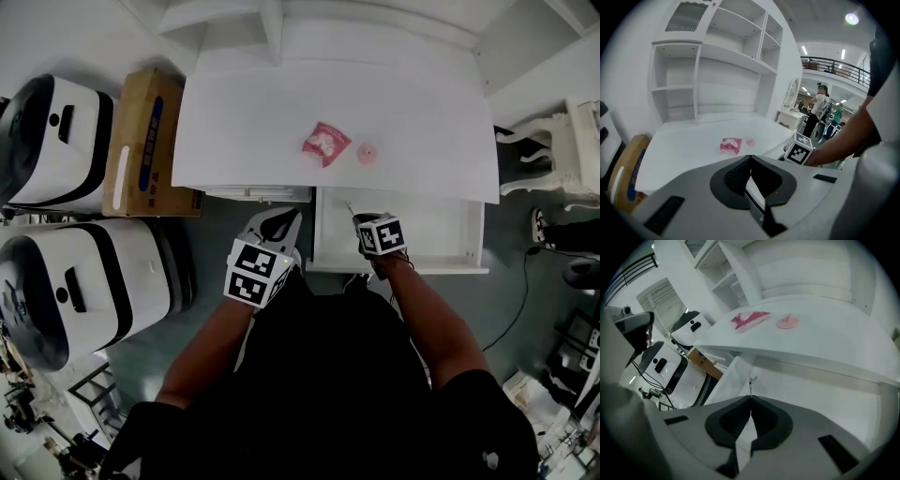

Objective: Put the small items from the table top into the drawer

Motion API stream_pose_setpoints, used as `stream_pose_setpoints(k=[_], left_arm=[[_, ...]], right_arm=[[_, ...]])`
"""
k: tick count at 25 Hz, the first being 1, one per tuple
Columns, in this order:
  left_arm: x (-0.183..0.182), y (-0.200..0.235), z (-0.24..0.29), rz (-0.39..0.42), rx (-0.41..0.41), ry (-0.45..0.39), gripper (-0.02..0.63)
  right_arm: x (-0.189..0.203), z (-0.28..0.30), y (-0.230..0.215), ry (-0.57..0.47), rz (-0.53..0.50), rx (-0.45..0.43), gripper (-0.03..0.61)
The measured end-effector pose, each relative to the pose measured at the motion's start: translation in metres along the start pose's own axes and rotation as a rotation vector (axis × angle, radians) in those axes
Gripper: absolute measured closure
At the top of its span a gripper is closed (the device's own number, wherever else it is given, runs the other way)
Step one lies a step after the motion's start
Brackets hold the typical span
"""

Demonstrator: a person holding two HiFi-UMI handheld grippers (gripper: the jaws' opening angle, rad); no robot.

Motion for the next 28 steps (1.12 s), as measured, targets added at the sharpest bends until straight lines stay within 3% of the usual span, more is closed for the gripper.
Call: stream_pose_setpoints(k=[18,28], left_arm=[[0.009,0.032,-0.024,-0.078,-0.099,0.004,0.603],[0.013,0.033,-0.027,-0.091,-0.107,0.009,0.603]], right_arm=[[0.025,0.068,-0.007,0.194,-0.161,-0.007,0.548],[0.039,0.081,-0.003,0.268,-0.149,-0.041,0.545]])
Point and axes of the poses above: the fingertips, and each gripper's own axes: z forward along the fingers, y to its left, x out of its underside, the point moved 2 cm from there along -z, backward along the fingers, and after that the axes turned 11 degrees about -z, right-handed, at the moved point
